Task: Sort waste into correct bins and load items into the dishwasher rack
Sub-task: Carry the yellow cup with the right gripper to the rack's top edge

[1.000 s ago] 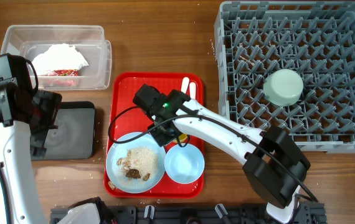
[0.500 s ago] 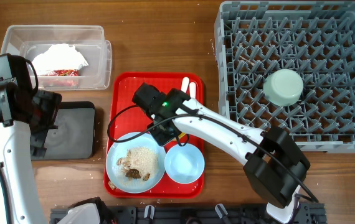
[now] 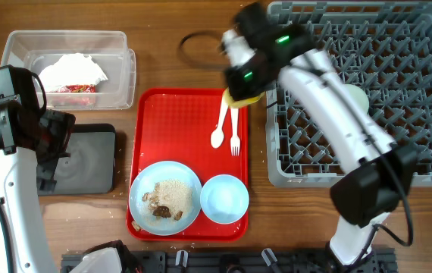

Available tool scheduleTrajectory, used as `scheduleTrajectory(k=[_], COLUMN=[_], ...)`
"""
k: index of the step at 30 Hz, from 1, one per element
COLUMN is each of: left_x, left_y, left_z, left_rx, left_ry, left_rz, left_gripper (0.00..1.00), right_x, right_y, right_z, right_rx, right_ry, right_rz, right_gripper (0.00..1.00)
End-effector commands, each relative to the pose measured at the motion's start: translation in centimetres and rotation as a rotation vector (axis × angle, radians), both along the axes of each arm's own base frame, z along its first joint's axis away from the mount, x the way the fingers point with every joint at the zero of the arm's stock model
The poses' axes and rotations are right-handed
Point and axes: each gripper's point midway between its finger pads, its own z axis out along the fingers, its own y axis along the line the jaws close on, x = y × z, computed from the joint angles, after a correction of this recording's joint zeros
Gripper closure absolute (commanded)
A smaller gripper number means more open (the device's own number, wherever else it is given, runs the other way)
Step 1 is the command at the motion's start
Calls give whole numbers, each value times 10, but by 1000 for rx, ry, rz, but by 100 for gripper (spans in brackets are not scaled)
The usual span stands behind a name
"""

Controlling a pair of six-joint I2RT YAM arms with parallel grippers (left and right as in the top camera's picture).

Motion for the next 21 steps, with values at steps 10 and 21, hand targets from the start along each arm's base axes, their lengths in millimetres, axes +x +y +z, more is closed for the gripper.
scheduleTrajectory(k=[10,21], left_x=[-3,-3], left_y=[3,3], left_z=[1,1], left_rx=[13,13], left_ry=[0,0], left_rz=[23,23], left_gripper=[0,0], right_x=[22,4], right_y=[-98,-130], right_z=[70,14], right_rx=[664,983], right_ry=[-20,95], right_rz=[0,-152], right_gripper=[96,96])
